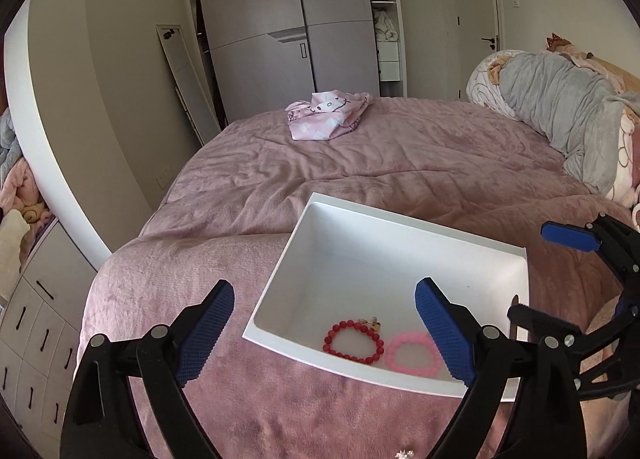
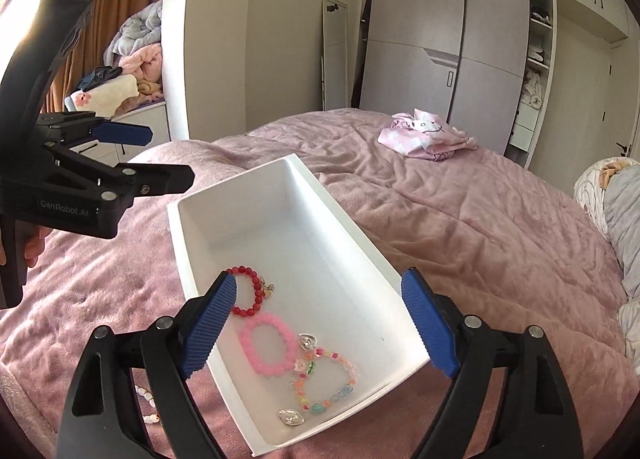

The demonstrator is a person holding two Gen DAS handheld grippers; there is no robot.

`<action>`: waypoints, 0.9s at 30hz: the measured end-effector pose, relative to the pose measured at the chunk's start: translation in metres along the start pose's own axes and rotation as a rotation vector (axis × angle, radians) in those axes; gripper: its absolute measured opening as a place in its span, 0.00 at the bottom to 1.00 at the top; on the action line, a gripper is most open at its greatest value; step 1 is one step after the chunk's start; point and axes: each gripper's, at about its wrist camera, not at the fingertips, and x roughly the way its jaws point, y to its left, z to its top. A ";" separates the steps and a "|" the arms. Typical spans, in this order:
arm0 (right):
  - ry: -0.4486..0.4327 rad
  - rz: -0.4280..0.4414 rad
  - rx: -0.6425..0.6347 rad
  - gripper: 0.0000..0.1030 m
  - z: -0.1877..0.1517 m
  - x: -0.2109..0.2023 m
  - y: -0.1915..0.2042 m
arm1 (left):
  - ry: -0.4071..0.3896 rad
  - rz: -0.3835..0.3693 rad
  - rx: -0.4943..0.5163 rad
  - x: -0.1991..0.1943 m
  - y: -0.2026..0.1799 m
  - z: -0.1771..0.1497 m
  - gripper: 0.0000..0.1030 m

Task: Organize jewelry
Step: 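Move both open tools to the white bead bracelet and silver flower charm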

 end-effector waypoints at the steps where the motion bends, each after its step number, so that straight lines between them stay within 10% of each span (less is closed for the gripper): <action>1: -0.016 0.019 0.002 0.85 0.000 -0.006 0.001 | -0.004 0.013 0.007 -0.009 0.003 -0.004 0.91; 12: -0.084 0.129 -0.004 0.95 -0.001 -0.039 0.028 | -0.044 0.131 0.061 -0.082 0.024 -0.063 0.94; 27: -0.016 0.313 -0.104 0.95 -0.046 -0.026 0.077 | 0.029 0.053 0.105 -0.082 0.024 -0.145 0.94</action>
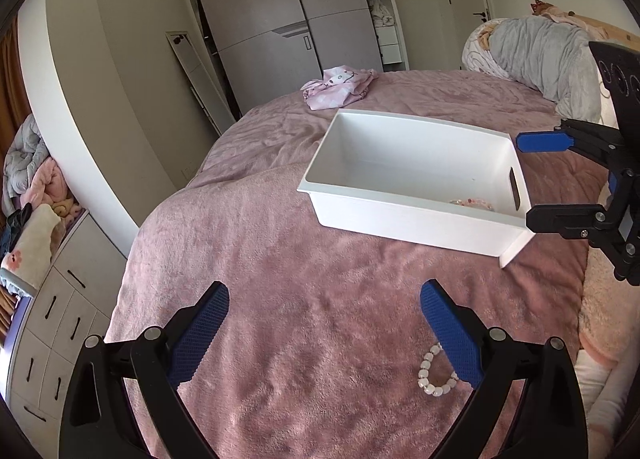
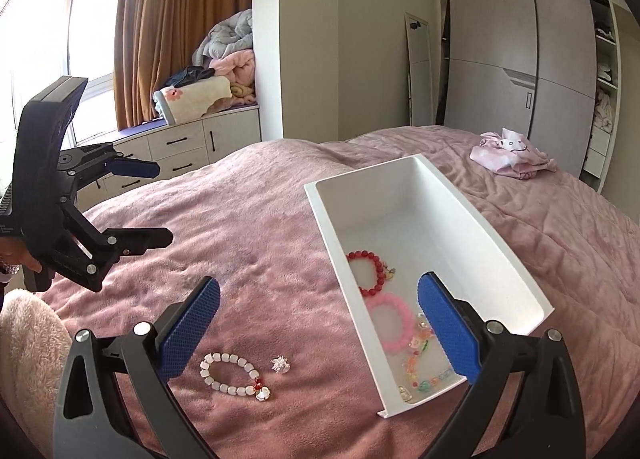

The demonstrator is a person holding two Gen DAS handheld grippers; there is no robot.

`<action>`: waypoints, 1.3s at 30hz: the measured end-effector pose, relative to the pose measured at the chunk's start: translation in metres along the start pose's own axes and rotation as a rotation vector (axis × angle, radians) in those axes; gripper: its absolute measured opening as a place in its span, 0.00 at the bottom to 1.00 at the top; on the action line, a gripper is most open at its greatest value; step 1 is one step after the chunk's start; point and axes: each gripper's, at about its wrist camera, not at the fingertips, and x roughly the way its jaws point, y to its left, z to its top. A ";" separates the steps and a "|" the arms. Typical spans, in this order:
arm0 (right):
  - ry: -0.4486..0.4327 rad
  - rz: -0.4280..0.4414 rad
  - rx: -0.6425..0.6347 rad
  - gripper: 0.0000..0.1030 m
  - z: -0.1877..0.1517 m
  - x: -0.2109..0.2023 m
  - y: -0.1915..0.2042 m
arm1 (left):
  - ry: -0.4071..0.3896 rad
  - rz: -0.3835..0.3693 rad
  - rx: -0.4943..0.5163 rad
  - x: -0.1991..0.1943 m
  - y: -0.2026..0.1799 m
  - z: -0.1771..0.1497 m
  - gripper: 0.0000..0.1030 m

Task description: Organize jewelry

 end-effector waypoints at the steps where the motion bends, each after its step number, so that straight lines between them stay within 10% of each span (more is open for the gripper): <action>1: 0.009 0.011 -0.009 0.95 -0.003 0.002 0.003 | 0.009 -0.011 0.015 0.002 -0.004 -0.004 0.94; 19: 0.207 0.078 -0.086 0.78 -0.055 0.059 0.031 | 0.125 -0.226 0.104 0.054 -0.046 -0.059 0.94; 32: 0.322 0.073 -0.051 0.62 -0.080 0.099 0.020 | 0.205 -0.247 0.137 0.090 -0.059 -0.077 0.94; 36: 0.340 0.072 -0.035 0.57 -0.083 0.111 0.018 | 0.238 -0.278 0.130 0.100 -0.058 -0.082 0.69; 39: 0.342 0.061 -0.033 0.55 -0.085 0.117 0.017 | 0.246 -0.295 0.125 0.105 -0.058 -0.085 0.68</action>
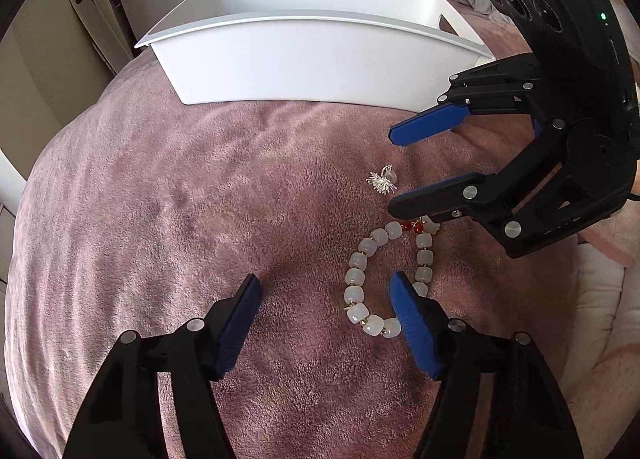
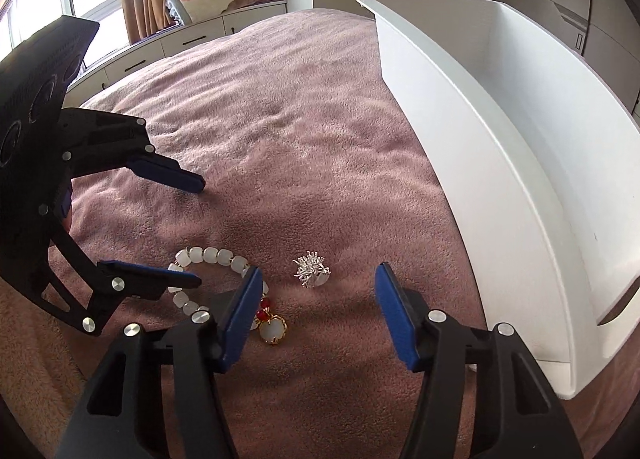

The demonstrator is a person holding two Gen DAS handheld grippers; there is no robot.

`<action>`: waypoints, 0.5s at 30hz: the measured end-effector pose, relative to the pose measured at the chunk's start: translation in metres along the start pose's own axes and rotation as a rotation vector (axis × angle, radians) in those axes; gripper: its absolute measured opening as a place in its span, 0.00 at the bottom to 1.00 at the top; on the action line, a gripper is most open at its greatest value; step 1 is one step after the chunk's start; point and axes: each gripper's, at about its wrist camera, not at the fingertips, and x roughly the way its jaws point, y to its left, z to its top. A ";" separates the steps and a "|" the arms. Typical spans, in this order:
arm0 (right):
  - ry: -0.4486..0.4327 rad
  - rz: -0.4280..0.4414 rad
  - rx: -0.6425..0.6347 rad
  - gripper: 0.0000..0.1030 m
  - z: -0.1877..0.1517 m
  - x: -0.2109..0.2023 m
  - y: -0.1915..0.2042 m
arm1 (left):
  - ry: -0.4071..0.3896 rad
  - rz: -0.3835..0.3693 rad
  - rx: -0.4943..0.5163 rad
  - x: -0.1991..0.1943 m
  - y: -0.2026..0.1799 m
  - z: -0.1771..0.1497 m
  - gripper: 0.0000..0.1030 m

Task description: Organize jewelry

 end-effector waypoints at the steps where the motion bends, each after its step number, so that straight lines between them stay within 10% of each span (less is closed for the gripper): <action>1: -0.002 -0.003 0.001 0.52 0.000 0.001 -0.001 | -0.003 -0.004 0.001 0.000 0.000 0.000 0.66; 15: 0.032 0.047 0.039 0.19 -0.004 0.017 -0.007 | 0.018 -0.104 0.009 0.008 0.000 -0.003 0.25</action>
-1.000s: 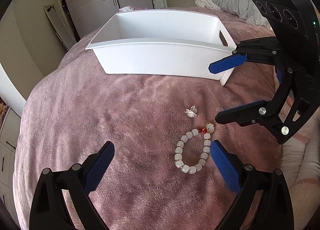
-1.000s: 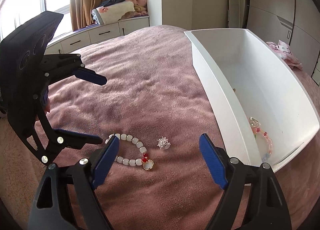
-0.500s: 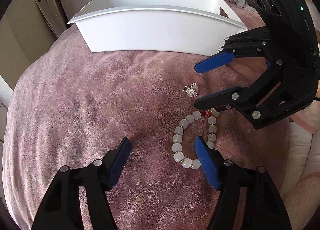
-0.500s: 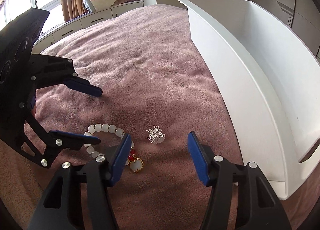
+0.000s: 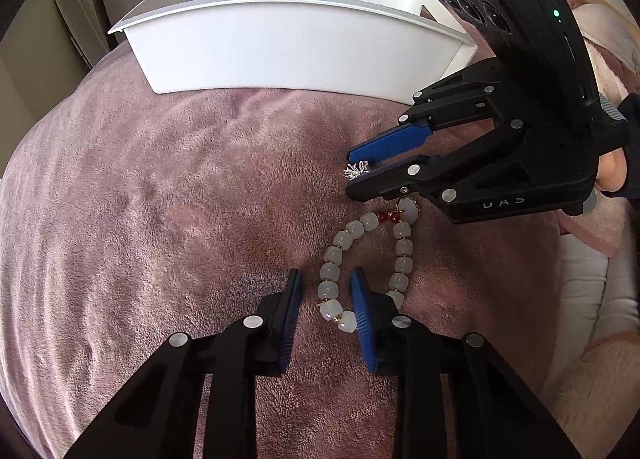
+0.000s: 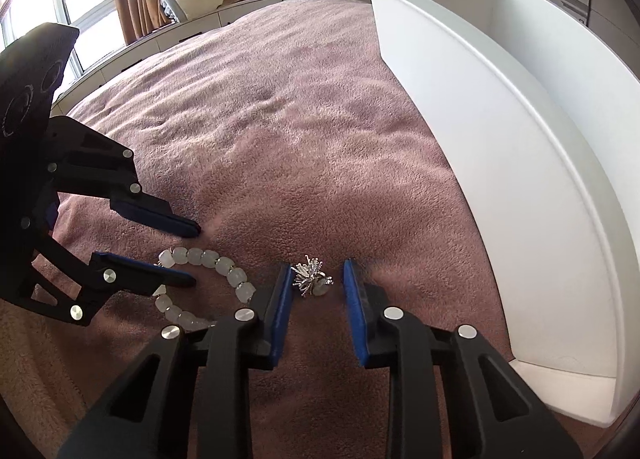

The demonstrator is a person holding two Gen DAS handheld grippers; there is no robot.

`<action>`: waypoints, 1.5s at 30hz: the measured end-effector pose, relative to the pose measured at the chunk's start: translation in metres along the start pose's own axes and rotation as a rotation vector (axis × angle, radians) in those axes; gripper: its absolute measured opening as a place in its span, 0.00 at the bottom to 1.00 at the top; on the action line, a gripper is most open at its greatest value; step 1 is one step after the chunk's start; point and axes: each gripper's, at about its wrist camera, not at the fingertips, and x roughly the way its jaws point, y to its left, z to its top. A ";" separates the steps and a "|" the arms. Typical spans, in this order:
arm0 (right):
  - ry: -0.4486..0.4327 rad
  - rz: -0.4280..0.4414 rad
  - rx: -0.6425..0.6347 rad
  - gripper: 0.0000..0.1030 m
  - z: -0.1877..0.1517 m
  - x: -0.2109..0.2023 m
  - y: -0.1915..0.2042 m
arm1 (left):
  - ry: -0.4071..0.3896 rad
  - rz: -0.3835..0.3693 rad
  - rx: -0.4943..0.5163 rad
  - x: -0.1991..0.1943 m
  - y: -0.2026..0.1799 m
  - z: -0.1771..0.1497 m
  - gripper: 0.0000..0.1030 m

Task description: Organize jewelry

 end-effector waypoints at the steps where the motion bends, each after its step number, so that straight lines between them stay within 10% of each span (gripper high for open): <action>1: -0.002 0.007 0.006 0.19 -0.001 -0.001 -0.001 | 0.000 -0.002 -0.001 0.001 0.000 0.000 0.18; 45: -0.243 0.037 0.011 0.19 0.016 -0.110 0.001 | -0.152 0.143 -0.054 -0.093 -0.033 0.044 0.15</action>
